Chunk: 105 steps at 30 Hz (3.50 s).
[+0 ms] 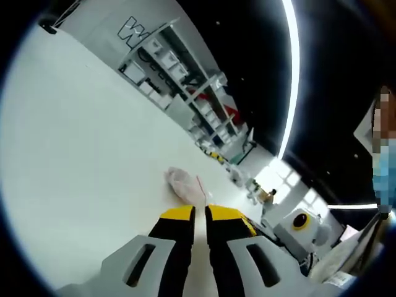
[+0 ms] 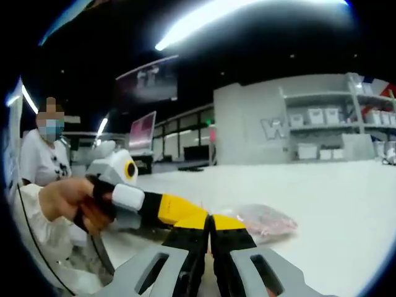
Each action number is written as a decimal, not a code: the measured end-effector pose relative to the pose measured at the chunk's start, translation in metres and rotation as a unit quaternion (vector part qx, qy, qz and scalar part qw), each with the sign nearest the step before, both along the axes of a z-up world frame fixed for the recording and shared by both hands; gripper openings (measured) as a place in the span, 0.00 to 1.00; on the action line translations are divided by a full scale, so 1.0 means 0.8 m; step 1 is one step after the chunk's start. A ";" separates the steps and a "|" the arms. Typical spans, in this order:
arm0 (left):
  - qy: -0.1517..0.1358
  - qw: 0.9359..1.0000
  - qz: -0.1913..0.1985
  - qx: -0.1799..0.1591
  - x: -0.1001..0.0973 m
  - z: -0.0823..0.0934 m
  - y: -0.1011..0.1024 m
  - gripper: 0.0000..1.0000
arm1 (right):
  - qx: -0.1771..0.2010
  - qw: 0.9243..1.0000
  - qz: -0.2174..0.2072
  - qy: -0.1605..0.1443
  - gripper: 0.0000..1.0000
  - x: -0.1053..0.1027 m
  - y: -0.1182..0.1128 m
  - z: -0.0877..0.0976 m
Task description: Open the resealable bag by pulling the two sides of the seal apart until the entire bag opening is separated and visibly accessible.
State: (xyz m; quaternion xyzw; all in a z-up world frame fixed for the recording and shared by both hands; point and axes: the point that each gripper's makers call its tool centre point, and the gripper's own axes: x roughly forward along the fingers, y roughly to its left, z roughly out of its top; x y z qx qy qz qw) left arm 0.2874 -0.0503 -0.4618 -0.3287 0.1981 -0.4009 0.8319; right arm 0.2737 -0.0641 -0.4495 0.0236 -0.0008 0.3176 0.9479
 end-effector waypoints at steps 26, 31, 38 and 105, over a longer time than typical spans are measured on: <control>-0.003 1.000 0.006 0.012 -0.002 -0.002 0.001 0.01 | -0.030 0.999 -0.014 -0.011 0.00 0.001 0.001 -0.003; -0.002 1.000 0.005 0.010 -0.003 -0.001 0.001 0.01 | -0.025 0.999 -0.019 -0.014 0.00 0.002 -0.001 0.000; -0.001 1.000 0.004 0.008 -0.003 -0.001 0.001 0.01 | -0.027 0.999 -0.027 -0.019 0.00 0.003 -0.004 0.003; -0.004 1.000 0.006 -0.001 -0.001 -0.002 0.000 0.01 | -0.141 0.984 -0.067 -0.087 0.12 0.005 -0.007 0.017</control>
